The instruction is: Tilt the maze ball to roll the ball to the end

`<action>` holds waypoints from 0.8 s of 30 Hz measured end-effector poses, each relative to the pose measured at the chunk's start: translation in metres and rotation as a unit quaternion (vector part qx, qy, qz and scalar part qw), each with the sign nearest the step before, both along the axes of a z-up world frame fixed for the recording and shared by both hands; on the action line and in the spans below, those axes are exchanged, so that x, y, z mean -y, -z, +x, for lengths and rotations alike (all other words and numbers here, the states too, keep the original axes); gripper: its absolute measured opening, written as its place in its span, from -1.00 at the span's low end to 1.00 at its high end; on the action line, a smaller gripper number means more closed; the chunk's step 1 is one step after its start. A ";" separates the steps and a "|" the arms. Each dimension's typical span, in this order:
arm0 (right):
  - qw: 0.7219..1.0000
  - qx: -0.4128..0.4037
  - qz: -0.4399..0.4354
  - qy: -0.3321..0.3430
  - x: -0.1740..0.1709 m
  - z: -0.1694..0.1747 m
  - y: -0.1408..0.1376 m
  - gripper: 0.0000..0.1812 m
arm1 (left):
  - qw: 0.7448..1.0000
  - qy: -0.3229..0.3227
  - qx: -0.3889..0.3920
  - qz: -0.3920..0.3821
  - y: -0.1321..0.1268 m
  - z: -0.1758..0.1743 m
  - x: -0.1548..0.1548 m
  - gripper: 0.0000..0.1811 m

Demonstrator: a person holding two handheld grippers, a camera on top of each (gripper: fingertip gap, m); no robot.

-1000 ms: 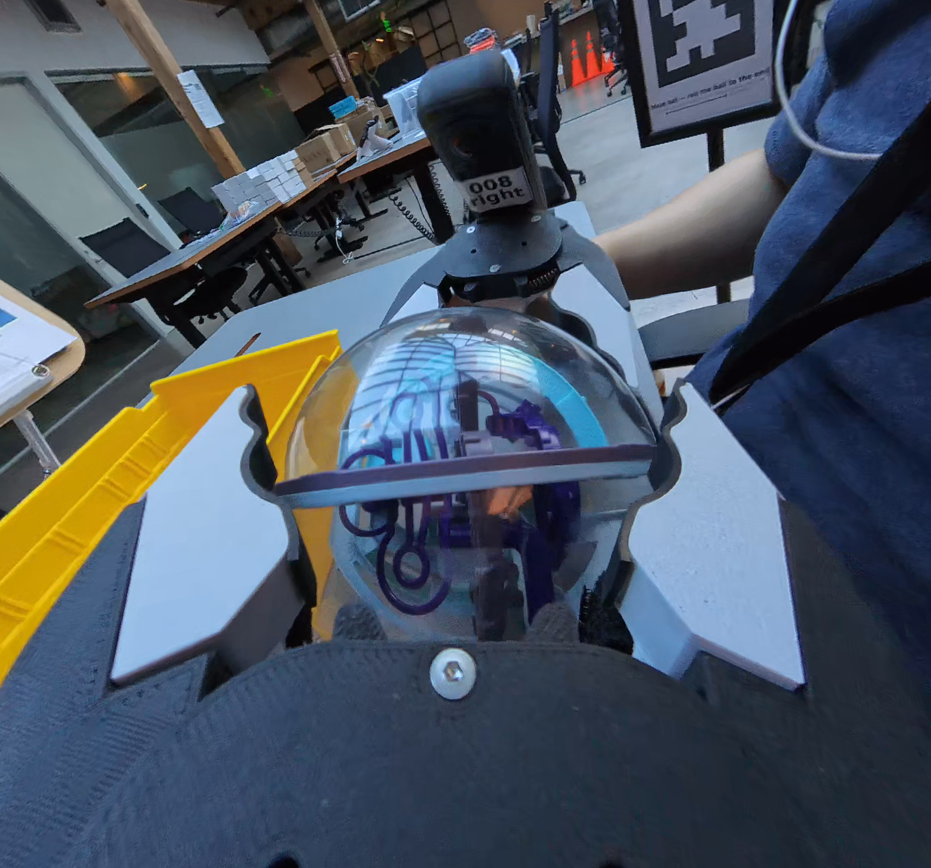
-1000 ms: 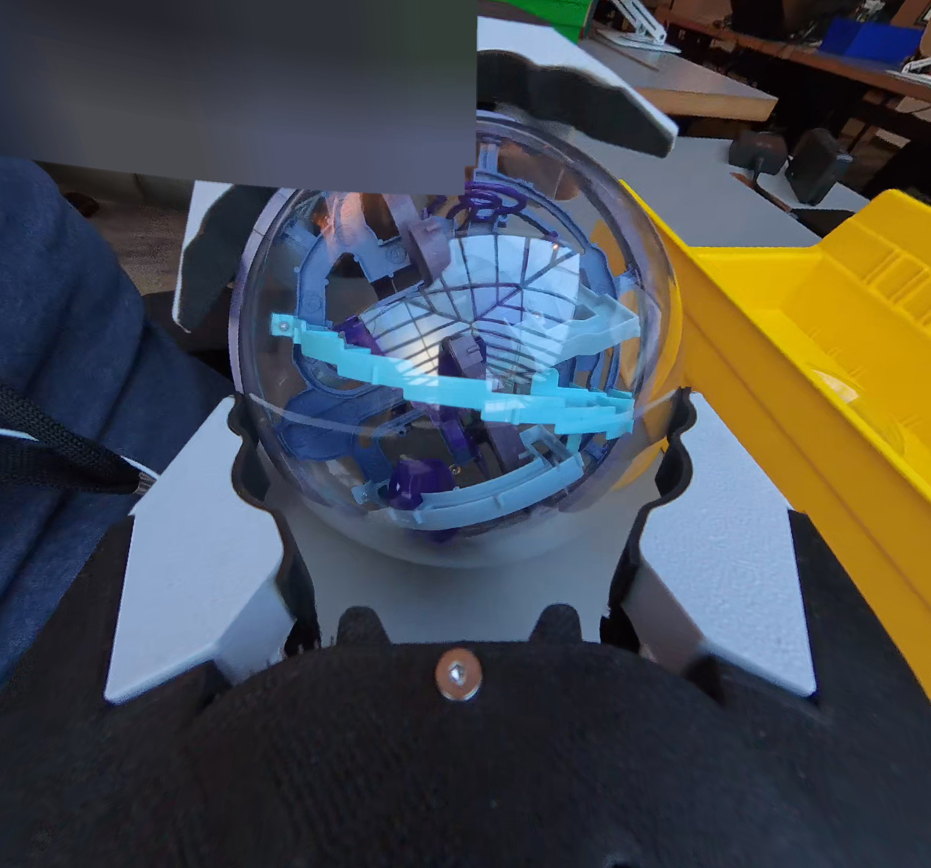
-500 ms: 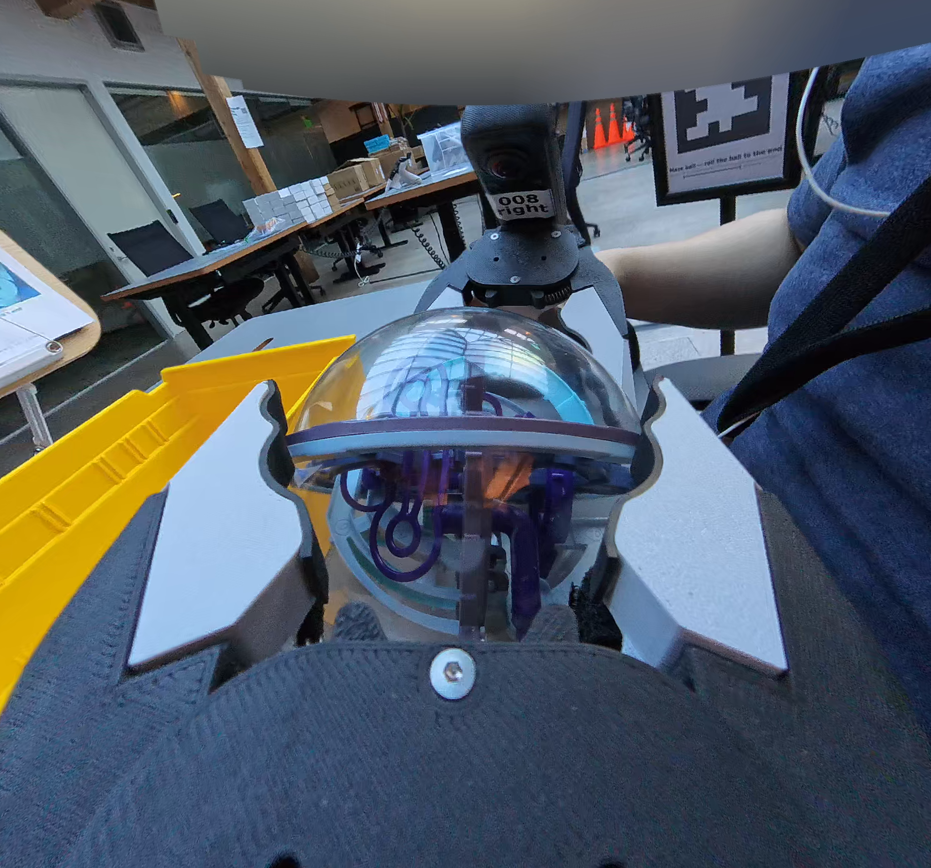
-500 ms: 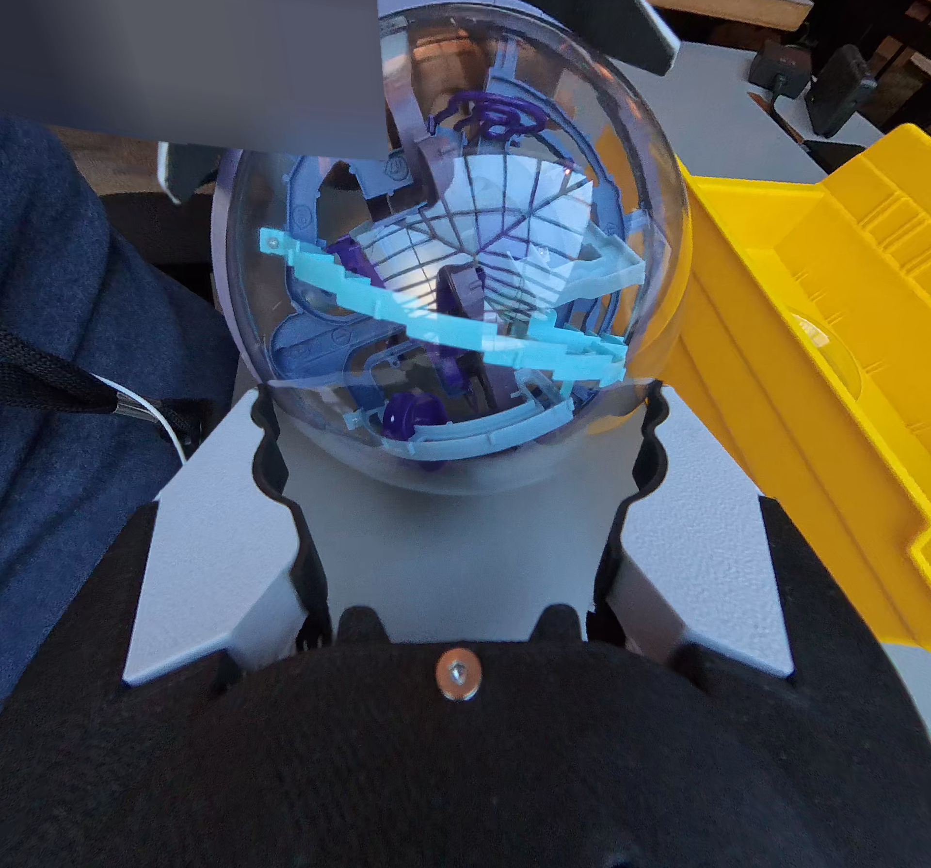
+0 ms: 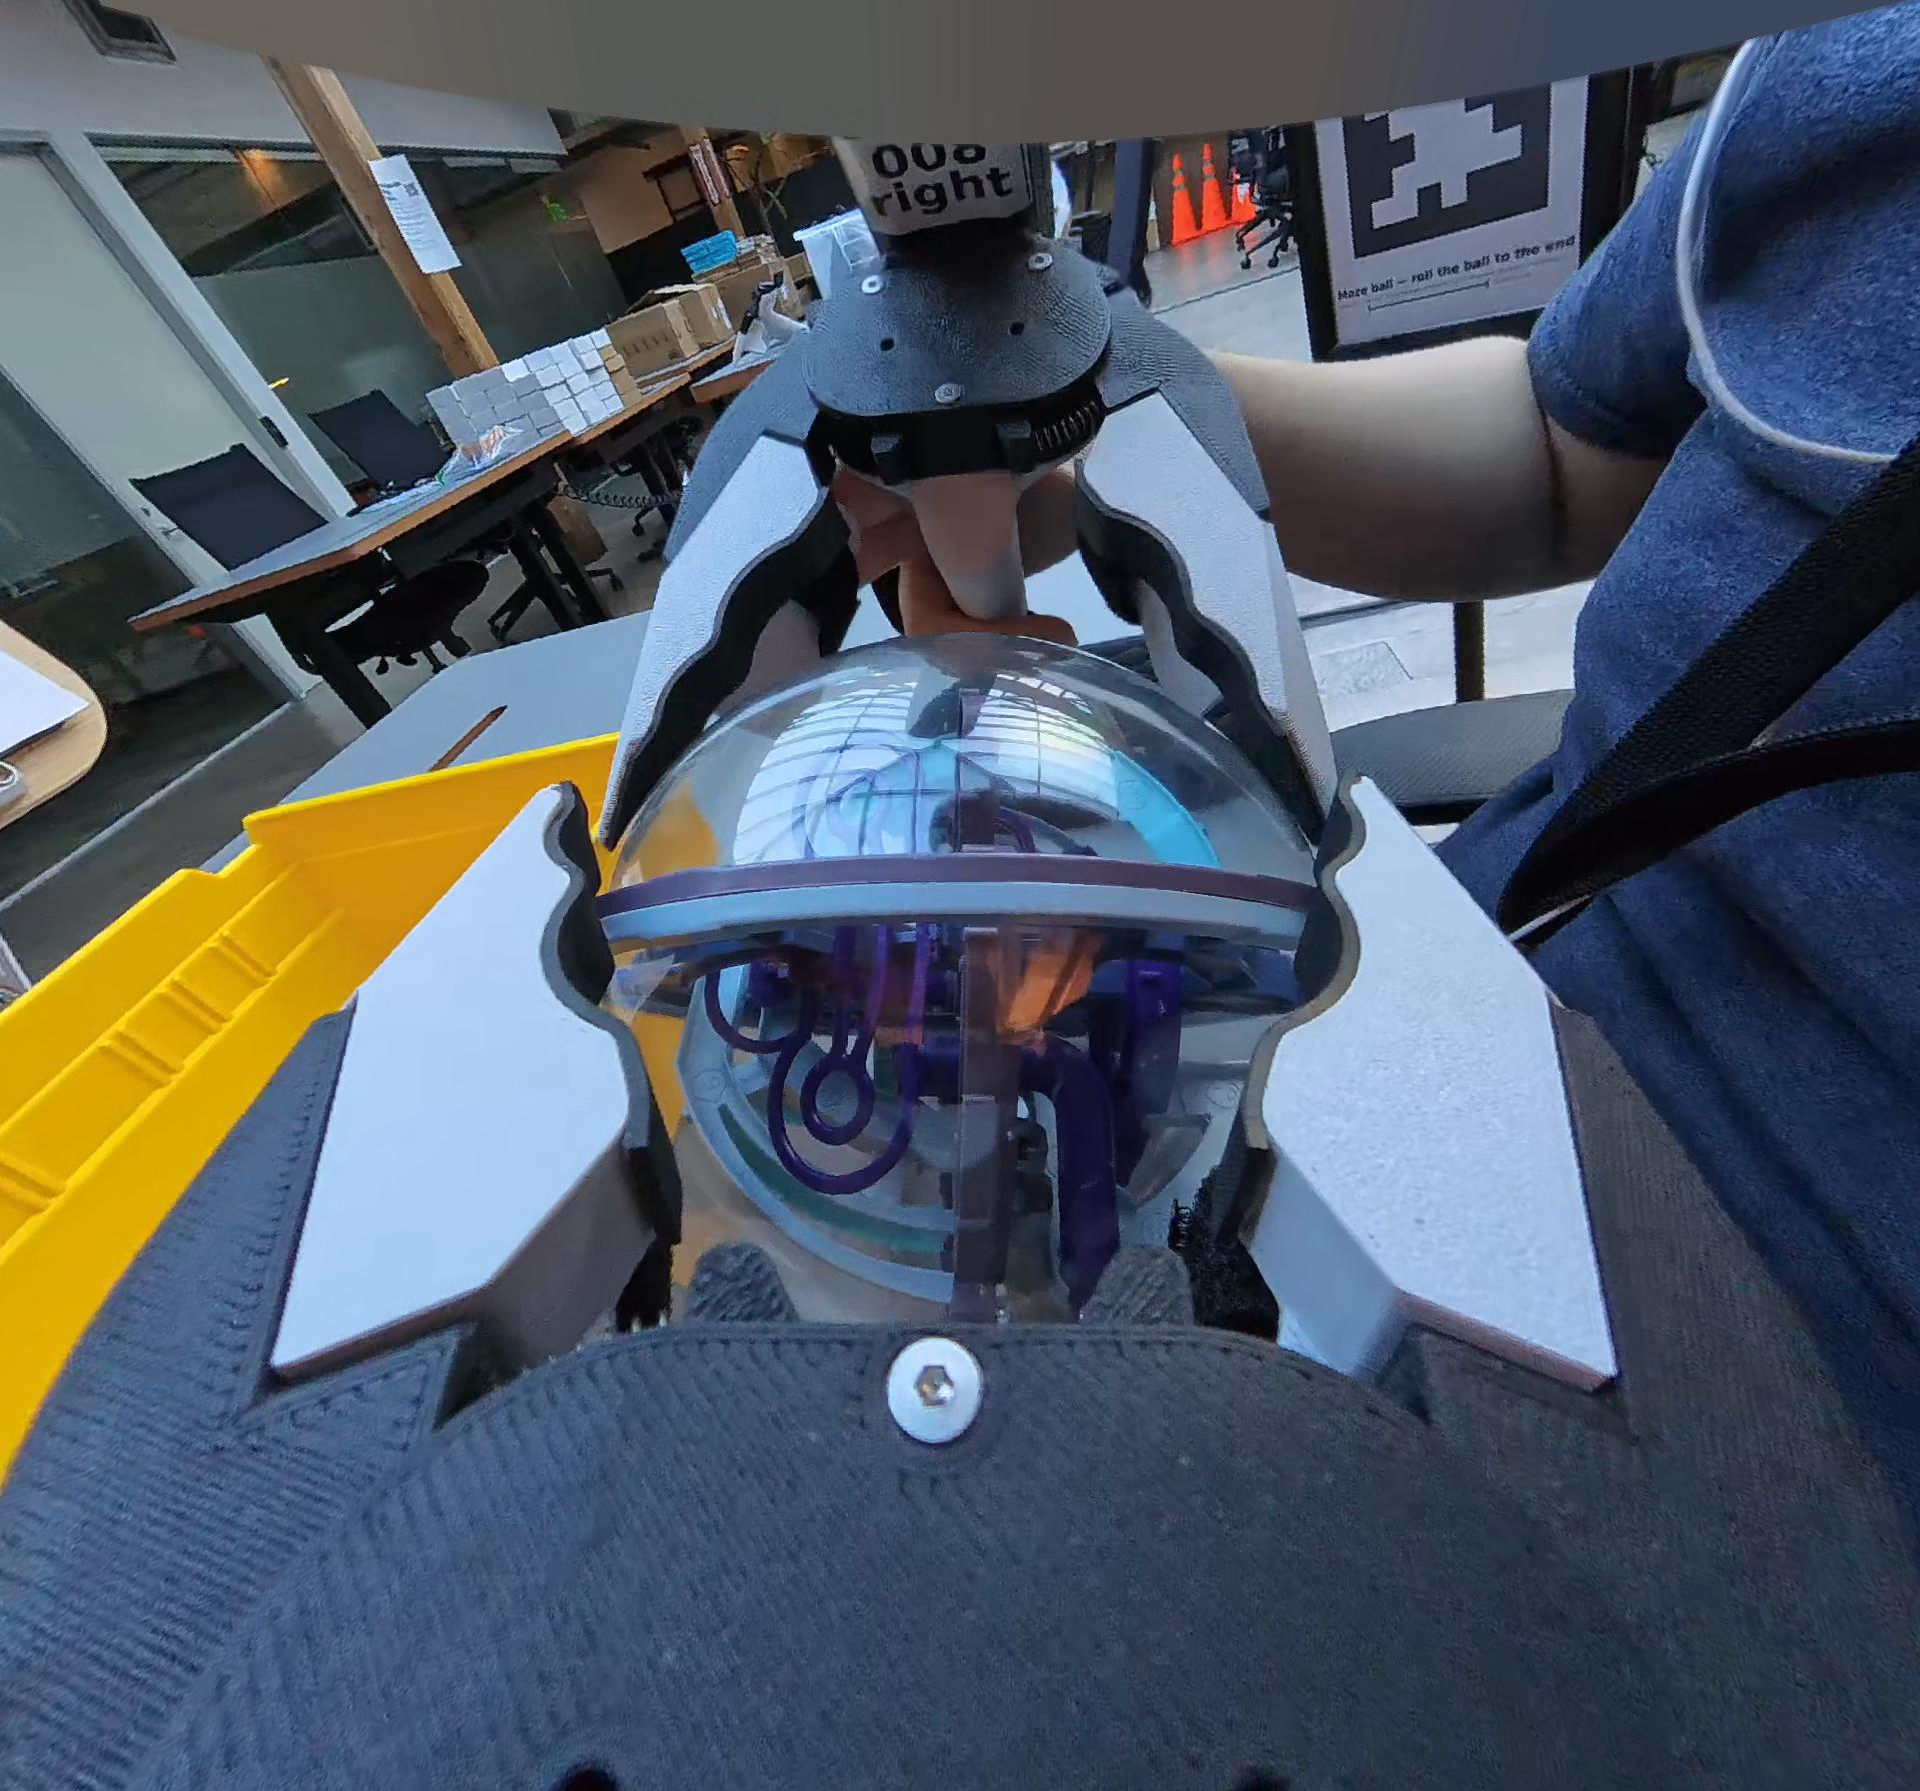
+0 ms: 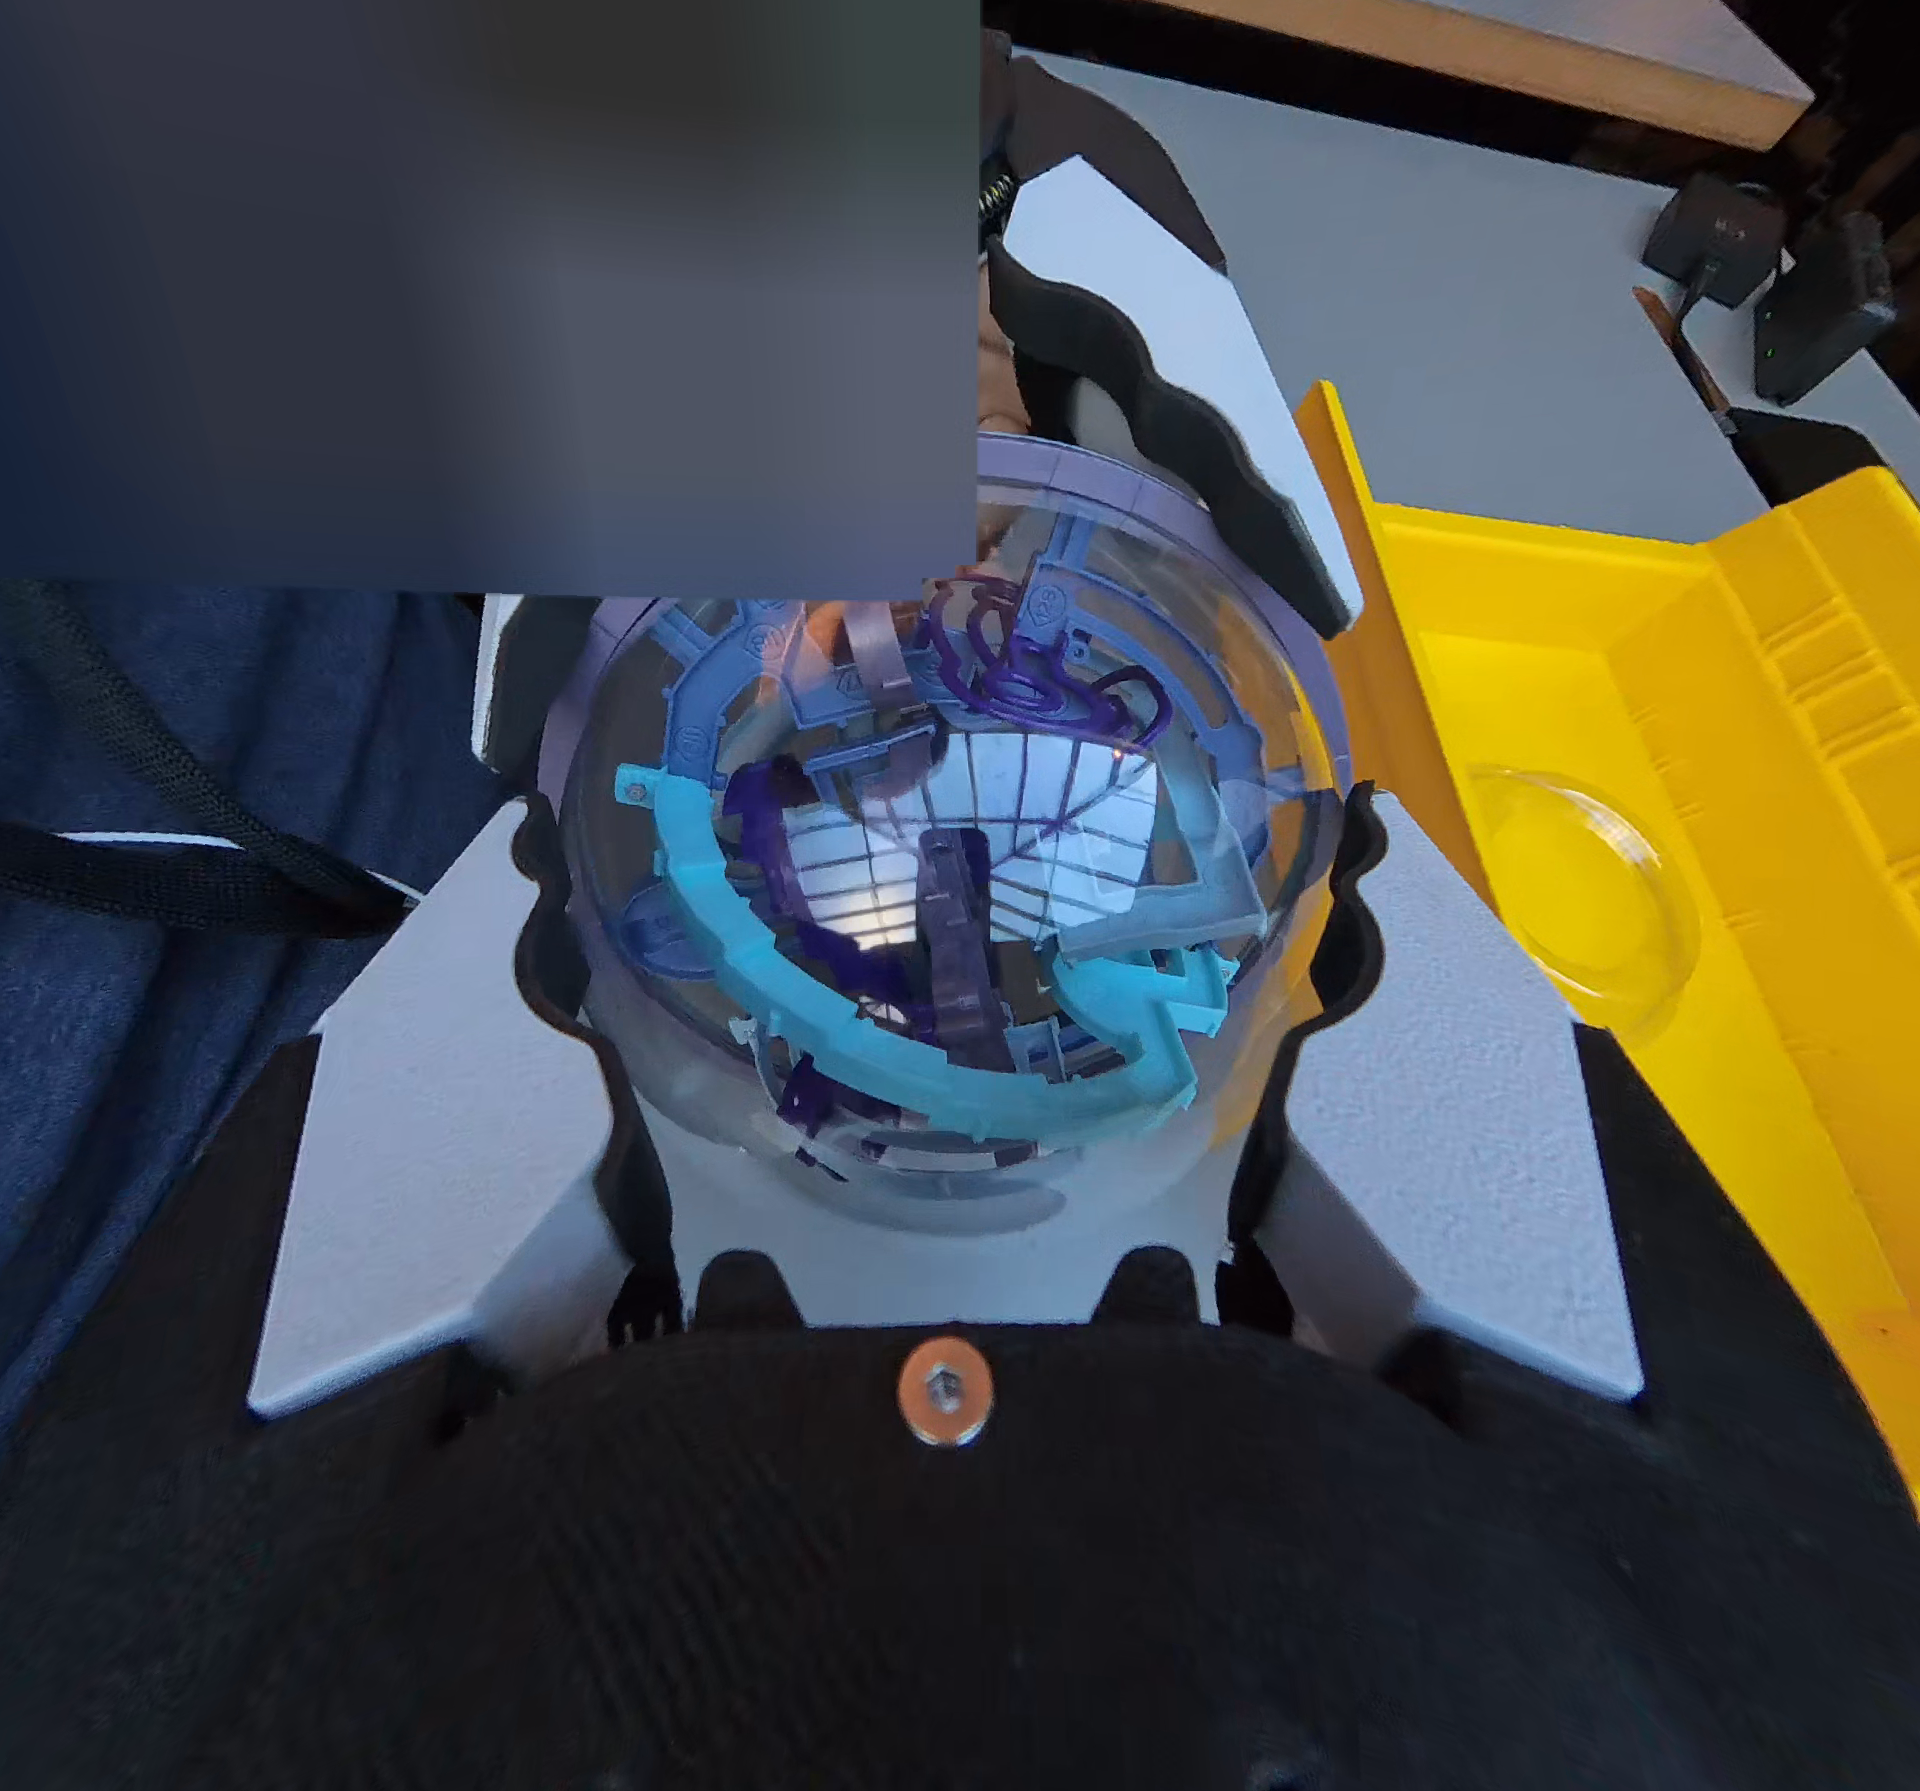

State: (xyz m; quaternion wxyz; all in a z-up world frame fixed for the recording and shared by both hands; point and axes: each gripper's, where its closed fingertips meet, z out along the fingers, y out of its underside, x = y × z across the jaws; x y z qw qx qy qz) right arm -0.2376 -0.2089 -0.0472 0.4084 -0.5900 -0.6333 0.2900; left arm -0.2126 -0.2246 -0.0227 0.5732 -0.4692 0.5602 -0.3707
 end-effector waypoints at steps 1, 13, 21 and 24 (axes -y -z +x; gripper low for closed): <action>1.000 -0.003 0.002 -0.001 0.000 0.002 0.001 0.60 | 1.000 0.000 0.002 0.000 0.000 -0.001 0.001 0.49; 0.999 0.032 0.030 0.015 -0.003 0.016 0.031 0.55 | 0.997 -0.015 0.038 -0.072 -0.001 -0.024 -0.008 0.46; 0.998 0.063 0.027 -0.011 0.008 0.000 0.012 0.71 | 0.999 0.011 -0.012 -0.032 0.003 0.002 0.003 0.49; 0.997 0.073 0.034 -0.013 0.009 0.003 0.013 0.70 | 0.999 0.017 -0.007 -0.039 0.001 0.002 0.006 0.48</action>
